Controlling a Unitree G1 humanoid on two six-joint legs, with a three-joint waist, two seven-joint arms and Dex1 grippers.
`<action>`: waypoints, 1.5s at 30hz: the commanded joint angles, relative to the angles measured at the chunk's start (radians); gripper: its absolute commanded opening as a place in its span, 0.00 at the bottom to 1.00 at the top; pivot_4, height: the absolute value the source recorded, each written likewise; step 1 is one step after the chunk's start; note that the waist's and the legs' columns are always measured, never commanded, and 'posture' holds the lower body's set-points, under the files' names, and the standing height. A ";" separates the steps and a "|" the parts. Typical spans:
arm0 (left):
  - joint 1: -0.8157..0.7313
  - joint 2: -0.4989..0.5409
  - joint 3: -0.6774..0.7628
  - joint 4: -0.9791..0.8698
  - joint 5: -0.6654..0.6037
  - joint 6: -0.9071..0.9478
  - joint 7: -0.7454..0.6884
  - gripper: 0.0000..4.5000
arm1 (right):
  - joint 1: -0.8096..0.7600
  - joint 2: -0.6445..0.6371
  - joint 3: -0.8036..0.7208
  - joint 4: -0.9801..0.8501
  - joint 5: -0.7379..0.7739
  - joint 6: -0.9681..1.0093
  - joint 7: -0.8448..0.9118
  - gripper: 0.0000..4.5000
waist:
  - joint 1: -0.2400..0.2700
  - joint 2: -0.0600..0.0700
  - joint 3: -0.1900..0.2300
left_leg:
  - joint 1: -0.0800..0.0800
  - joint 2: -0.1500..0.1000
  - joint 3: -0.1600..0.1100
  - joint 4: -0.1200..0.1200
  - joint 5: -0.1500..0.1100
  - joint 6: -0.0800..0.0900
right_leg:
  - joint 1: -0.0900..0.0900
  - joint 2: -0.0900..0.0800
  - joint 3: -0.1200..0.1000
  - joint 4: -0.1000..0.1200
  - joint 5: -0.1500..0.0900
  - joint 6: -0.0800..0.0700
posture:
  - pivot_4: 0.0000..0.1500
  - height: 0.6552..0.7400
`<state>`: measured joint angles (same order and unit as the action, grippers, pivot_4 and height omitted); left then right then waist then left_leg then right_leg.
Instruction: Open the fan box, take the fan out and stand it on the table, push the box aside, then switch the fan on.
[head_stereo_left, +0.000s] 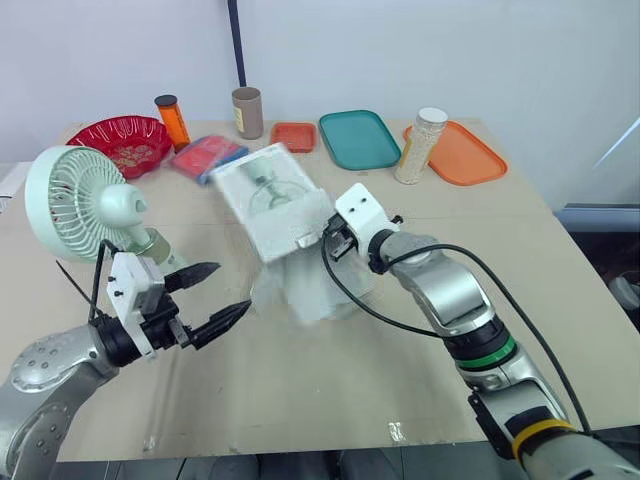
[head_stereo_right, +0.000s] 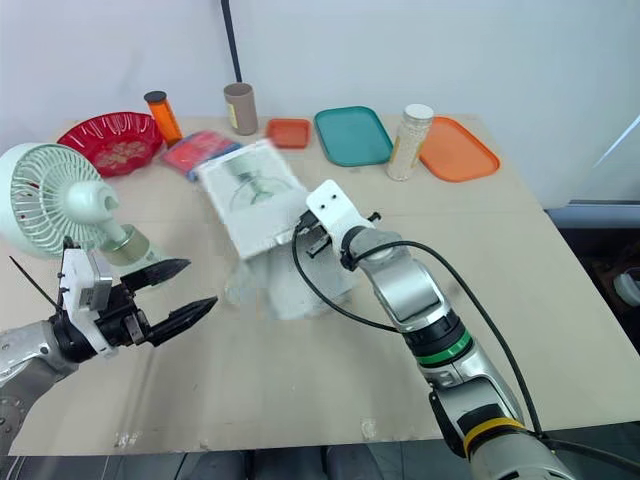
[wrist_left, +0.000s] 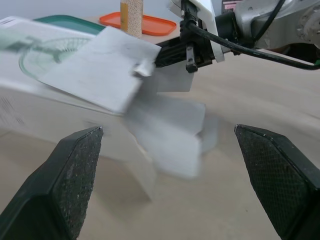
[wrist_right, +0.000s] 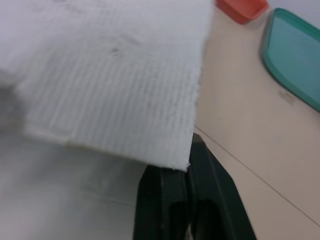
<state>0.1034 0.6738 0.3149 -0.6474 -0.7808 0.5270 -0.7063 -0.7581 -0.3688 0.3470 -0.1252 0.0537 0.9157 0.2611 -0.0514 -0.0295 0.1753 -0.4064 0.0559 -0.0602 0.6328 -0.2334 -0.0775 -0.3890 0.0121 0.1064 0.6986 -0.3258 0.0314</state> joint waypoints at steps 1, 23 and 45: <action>-0.017 0.005 -0.005 -0.018 -0.001 -0.017 -0.008 1.00 | 0.004 0.010 -0.030 -0.019 -0.023 0.005 -0.003 0.00 | 0.000 0.000 0.000 | 0.000 0.000 0.000 0.000 0.000 0.000 | 0.000 0.000 0.000 0.000 0.000 0.000 | 1.00 1.00; -0.225 -0.004 -0.081 0.014 -0.066 0.041 0.048 1.00 | 0.324 -0.105 -0.380 -0.497 0.117 0.245 0.101 0.00 | 0.002 0.000 0.000 | -0.001 -0.003 -0.005 0.001 0.000 0.000 | 0.002 -0.001 -0.003 0.000 0.000 0.001 | 1.00 1.00; -0.415 -0.006 -0.277 0.229 0.062 -0.040 -0.258 1.00 | 0.655 -0.206 -1.003 -0.776 0.291 0.547 0.219 0.00 | 0.003 0.004 0.001 | 0.002 -0.007 -0.009 0.001 0.001 0.001 | 0.008 0.000 0.001 0.000 -0.003 0.003 | 1.00 1.00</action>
<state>-0.2952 0.6617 0.0372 -0.4171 -0.7267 0.5108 -0.9438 -0.1104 -0.5652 -0.6110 -0.8526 0.3319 1.4594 0.4741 -0.0480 -0.0260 0.1763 -0.4050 0.0493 -0.0689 0.6335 -0.2319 -0.0769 -0.3812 0.0119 0.1072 0.6984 -0.3284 0.0342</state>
